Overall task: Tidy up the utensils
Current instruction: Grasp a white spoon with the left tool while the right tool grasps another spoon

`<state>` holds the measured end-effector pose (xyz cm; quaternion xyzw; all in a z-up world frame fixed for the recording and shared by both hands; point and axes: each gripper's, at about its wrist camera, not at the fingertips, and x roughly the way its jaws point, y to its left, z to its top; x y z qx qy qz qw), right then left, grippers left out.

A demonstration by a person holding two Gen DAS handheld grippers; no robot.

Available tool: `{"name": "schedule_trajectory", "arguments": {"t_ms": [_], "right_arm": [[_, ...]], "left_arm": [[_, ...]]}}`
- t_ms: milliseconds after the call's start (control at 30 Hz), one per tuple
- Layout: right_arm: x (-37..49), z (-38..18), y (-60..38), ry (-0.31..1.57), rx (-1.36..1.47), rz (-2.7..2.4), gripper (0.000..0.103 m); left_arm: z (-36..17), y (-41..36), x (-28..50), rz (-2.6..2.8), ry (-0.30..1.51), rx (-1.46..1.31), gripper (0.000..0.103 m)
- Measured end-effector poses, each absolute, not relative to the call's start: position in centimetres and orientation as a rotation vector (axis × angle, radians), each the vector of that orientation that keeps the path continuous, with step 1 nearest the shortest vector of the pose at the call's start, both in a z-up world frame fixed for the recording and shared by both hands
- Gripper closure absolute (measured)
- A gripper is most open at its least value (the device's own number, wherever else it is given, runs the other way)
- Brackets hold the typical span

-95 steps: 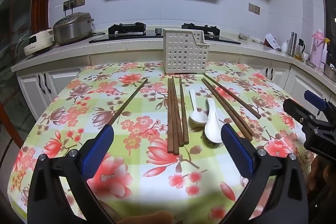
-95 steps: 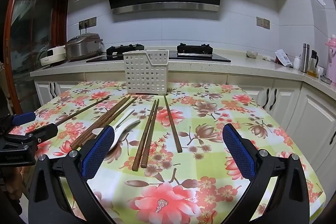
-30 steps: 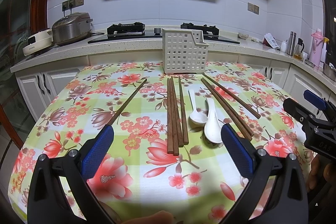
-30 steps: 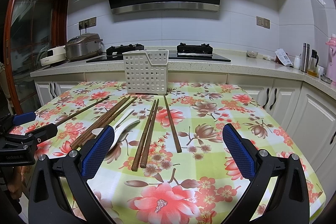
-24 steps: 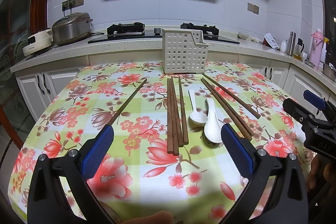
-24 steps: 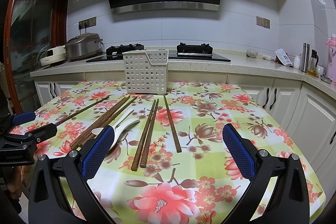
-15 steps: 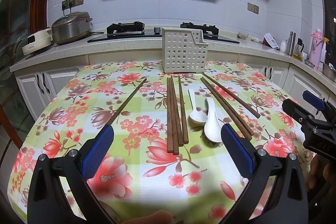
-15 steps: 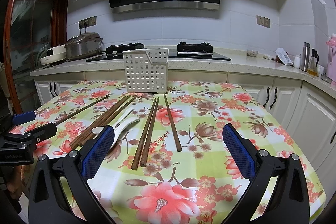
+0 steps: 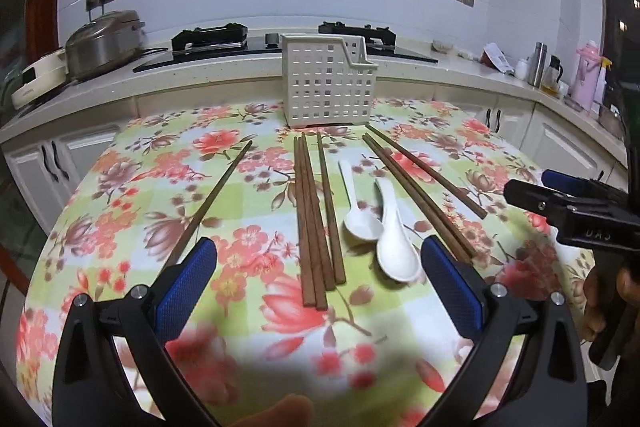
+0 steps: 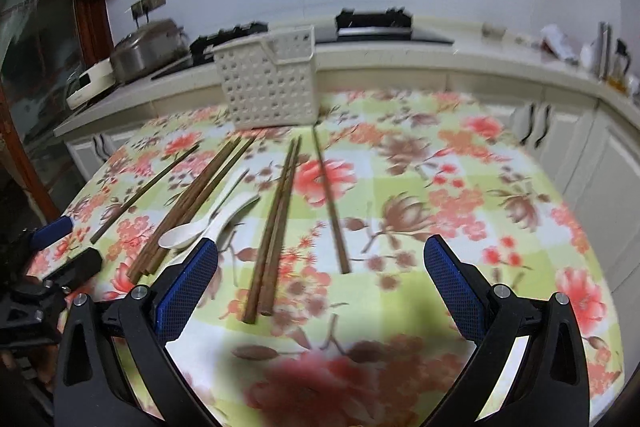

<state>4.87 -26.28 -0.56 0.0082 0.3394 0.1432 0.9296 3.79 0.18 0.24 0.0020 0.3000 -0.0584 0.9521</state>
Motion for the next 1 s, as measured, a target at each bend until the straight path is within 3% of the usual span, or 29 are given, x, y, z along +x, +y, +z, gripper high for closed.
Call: {"name": "schedule_trajectory", "arguments": {"t_ms": [100, 233, 400, 633, 733, 867, 1000], "right_arm": [[6.1, -0.7, -24.7, 0.736, -0.003, 0.304, 0.007], [8.3, -0.9, -22.2, 0.805, -0.003, 0.338, 0.020], [10.8, -1.5, -19.4, 0.877, 0.004, 0.328, 0.022], [13.1, -3.3, -16.7, 0.973, 0.014, 0.321, 0.057], [13.7, -4.0, -15.8, 0.999, 0.004, 0.324, 0.061], [14.4, -4.6, -15.3, 1.025, -0.005, 0.302, 0.077], [14.8, -5.1, -14.5, 1.034, -0.023, 0.300, 0.079]], "left_arm": [[0.2, 0.9, 5.2, -0.136, 0.617, 0.006, 0.004], [0.4, 2.3, 7.4, -0.122, 0.631, 0.011, 0.009], [0.9, 3.9, 9.8, -0.115, 0.627, -0.004, 0.012], [0.8, 5.9, 11.6, -0.108, 0.625, -0.035, 0.012], [0.6, 6.7, 11.9, -0.108, 0.627, -0.051, 0.012], [0.5, 7.5, 12.2, -0.118, 0.620, -0.067, 0.012], [0.5, 7.6, 12.2, -0.131, 0.615, -0.072, 0.012]]}}
